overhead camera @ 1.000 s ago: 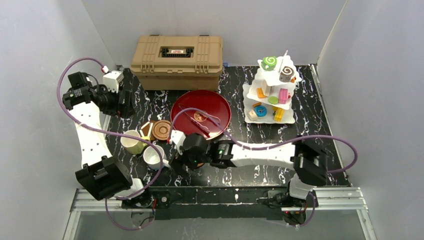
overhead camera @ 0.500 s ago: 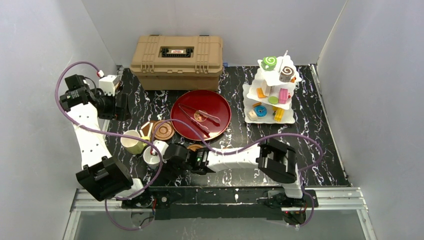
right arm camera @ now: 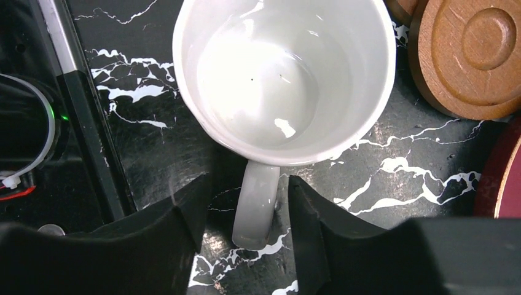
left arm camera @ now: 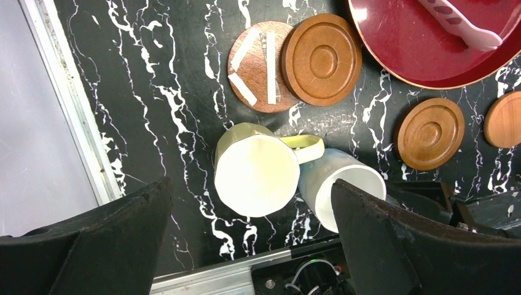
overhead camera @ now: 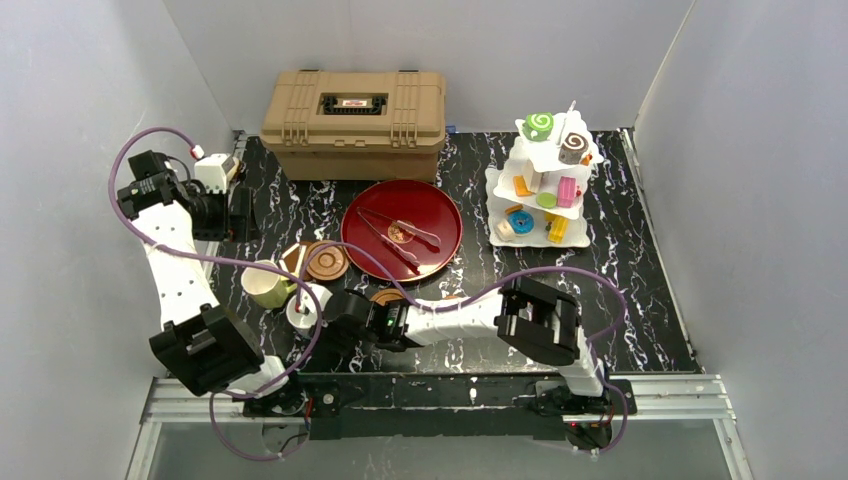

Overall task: Serve the afternoon tea
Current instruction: Pick up the cup at the center of the board, then place the cup on the coaster.

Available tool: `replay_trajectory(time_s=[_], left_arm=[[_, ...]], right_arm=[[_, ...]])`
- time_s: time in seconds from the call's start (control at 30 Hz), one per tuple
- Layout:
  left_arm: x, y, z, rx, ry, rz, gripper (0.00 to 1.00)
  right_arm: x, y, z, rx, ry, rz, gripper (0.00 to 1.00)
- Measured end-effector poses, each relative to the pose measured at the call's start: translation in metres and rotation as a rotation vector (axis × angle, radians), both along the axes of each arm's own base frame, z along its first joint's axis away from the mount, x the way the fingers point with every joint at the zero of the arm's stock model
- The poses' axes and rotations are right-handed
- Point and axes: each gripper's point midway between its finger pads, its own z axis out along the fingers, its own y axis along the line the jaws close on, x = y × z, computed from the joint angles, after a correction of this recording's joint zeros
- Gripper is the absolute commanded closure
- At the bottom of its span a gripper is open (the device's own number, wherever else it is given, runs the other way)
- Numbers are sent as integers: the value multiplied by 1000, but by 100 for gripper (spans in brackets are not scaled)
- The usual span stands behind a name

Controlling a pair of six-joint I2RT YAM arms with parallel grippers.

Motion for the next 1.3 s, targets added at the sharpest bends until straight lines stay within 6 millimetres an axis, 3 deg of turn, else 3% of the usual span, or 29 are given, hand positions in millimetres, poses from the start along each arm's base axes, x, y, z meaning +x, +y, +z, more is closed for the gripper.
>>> replay_trajectory(time_s=[0.33, 0.7, 0.9, 1.1, 1.3], left_arm=[[-1, -1, -3, -11, 18, 3, 2], [-1, 0, -4, -4, 18, -7, 7], [-2, 2, -4, -5, 17, -2, 8], [-2, 2, -4, -5, 17, -1, 9], [-2, 2, -4, -6, 15, -4, 9]], right_arm=[[2, 6, 1, 17, -28, 45, 99], [6, 0, 3, 21, -68, 47, 99], [10, -30, 25, 28, -113, 20, 99], [14, -67, 65, 88, -150, -38, 99], [21, -114, 92, 144, -172, -146, 99]])
